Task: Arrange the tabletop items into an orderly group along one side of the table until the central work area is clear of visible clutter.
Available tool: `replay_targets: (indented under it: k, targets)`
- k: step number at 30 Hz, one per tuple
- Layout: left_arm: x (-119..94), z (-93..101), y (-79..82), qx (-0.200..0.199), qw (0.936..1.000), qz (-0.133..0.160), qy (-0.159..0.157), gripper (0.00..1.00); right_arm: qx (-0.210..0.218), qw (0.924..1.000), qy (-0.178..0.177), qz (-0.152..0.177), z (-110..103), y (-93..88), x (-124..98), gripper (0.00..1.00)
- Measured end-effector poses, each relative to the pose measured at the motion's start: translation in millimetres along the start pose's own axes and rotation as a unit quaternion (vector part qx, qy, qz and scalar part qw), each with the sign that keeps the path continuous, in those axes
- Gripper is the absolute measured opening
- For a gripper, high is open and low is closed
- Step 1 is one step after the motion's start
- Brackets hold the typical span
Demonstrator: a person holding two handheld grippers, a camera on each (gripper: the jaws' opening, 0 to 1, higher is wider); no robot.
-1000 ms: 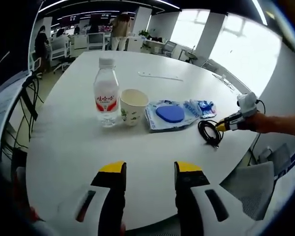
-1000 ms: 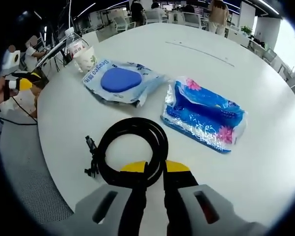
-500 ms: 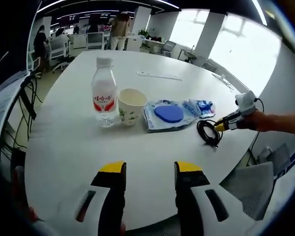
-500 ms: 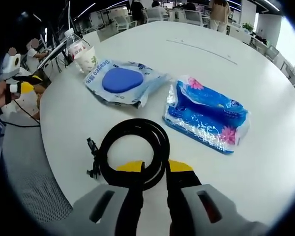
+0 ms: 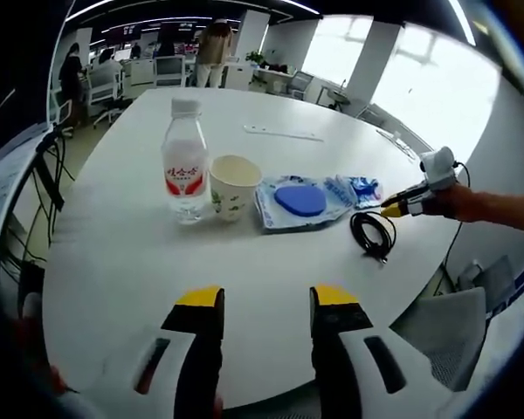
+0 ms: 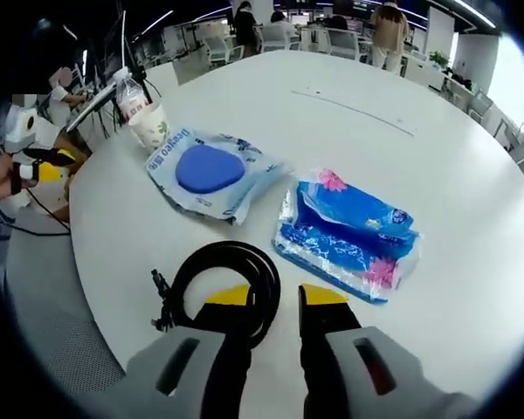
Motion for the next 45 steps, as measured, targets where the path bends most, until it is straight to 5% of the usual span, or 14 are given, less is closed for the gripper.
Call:
replay_targets:
  k: [24, 45]
  targets:
    - [-14, -7.7, 1.8, -0.012, 0.9997, 0.005, 0.022, 0.39, -0.089, 0.9943, -0.056, -0.015, 45, 43.7, 14, 0.21]
    - [-26, -16.9, 0.4, -0.027, 0.9988, 0.003, 0.041, 0.38, -0.138, 0.9869, -0.045, -0.071, 58, 40.9, 49, 0.19]
Point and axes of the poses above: the point that each gripper's makers call its tool centre point, and the gripper's own axes: x roughly forward along the fingers, z roughly to its right, y roughly out of its top, the point moved 5 cm from there along -x, roughly backward along the fingers, and after that the axes turned 10 degrees about x, right-handed, at the moved point
